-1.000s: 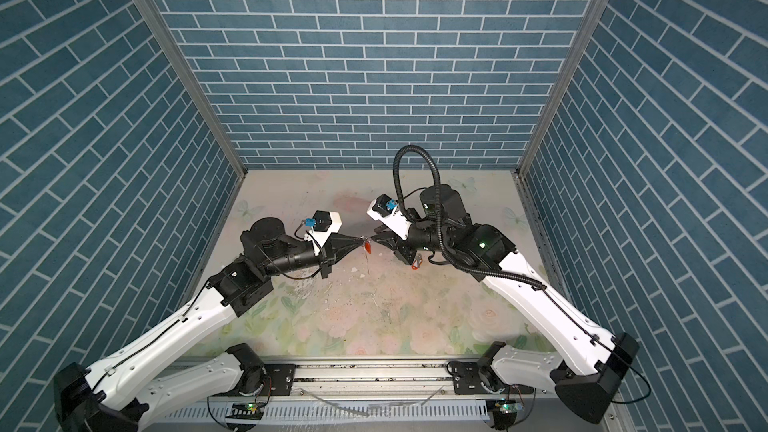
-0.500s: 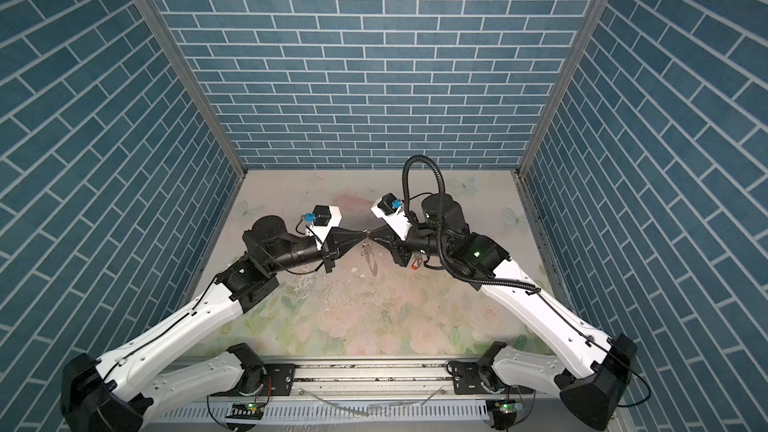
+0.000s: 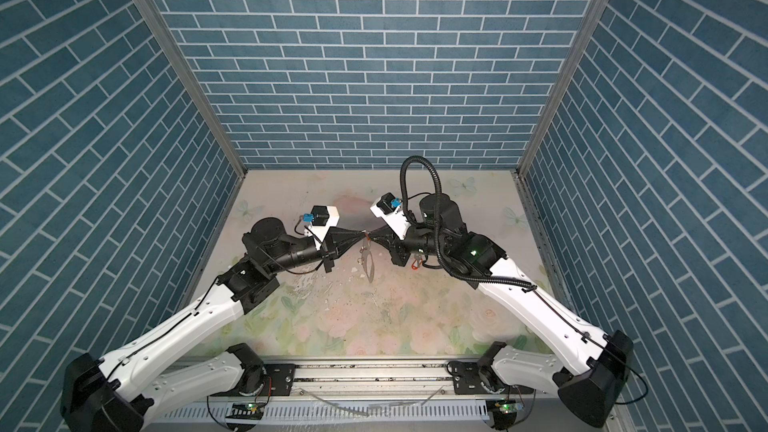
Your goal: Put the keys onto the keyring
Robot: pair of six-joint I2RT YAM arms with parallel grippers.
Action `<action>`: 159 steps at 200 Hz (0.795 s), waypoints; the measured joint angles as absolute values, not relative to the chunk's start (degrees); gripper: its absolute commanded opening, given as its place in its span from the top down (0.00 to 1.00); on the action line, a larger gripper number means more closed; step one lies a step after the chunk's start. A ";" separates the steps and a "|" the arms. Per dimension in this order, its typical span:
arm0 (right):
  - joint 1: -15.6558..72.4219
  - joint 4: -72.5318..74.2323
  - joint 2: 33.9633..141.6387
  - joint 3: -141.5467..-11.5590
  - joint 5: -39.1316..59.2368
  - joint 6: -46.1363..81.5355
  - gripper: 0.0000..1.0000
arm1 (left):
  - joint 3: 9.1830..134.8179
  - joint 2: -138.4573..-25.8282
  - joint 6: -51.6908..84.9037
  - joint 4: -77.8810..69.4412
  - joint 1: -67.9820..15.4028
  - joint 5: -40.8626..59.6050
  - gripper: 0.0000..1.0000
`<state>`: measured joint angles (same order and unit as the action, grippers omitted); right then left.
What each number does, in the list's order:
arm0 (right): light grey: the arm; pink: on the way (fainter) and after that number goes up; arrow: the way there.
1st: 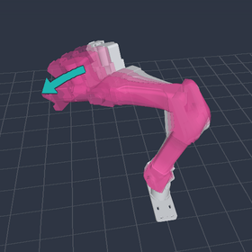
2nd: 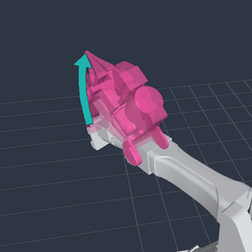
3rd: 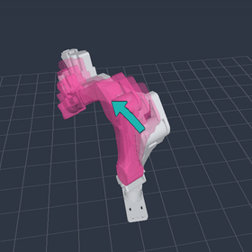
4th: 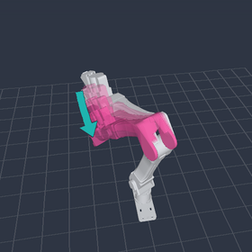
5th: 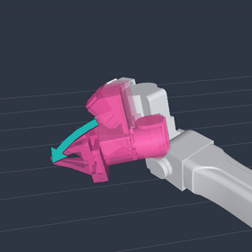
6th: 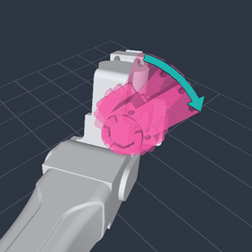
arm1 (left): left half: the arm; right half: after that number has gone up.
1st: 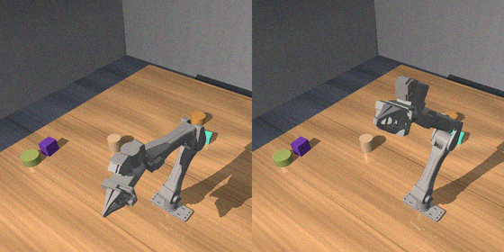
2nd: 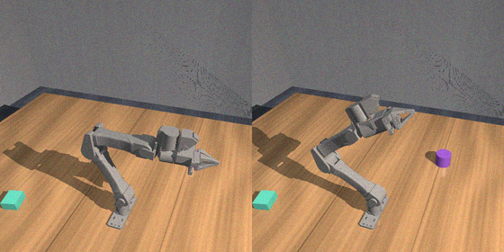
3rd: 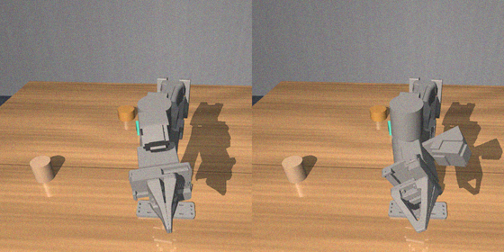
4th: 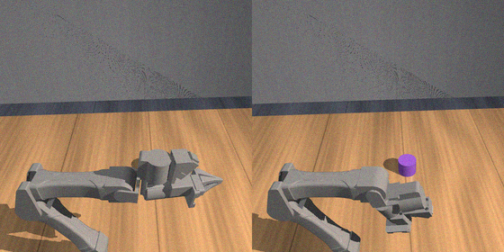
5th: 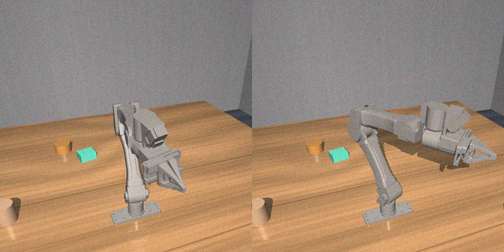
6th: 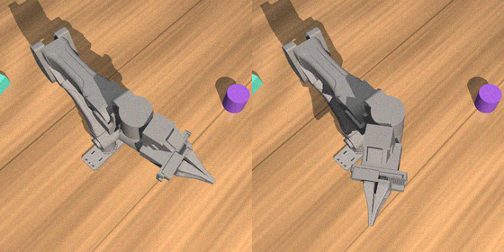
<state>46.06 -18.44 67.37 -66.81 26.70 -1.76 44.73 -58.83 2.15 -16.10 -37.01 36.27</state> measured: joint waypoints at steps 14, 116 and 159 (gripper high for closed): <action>46.19 -19.11 68.27 -67.02 26.52 -1.91 1.00 | 44.16 -58.83 2.33 -15.88 -36.80 36.21 1.00; 48.56 -21.41 70.06 -67.88 24.86 -3.07 0.92 | 43.09 -58.85 4.82 -19.03 -36.82 38.37 1.00; 48.93 -21.47 70.06 -67.88 24.75 -3.44 0.92 | 42.78 -58.89 5.74 -20.34 -36.71 38.65 1.00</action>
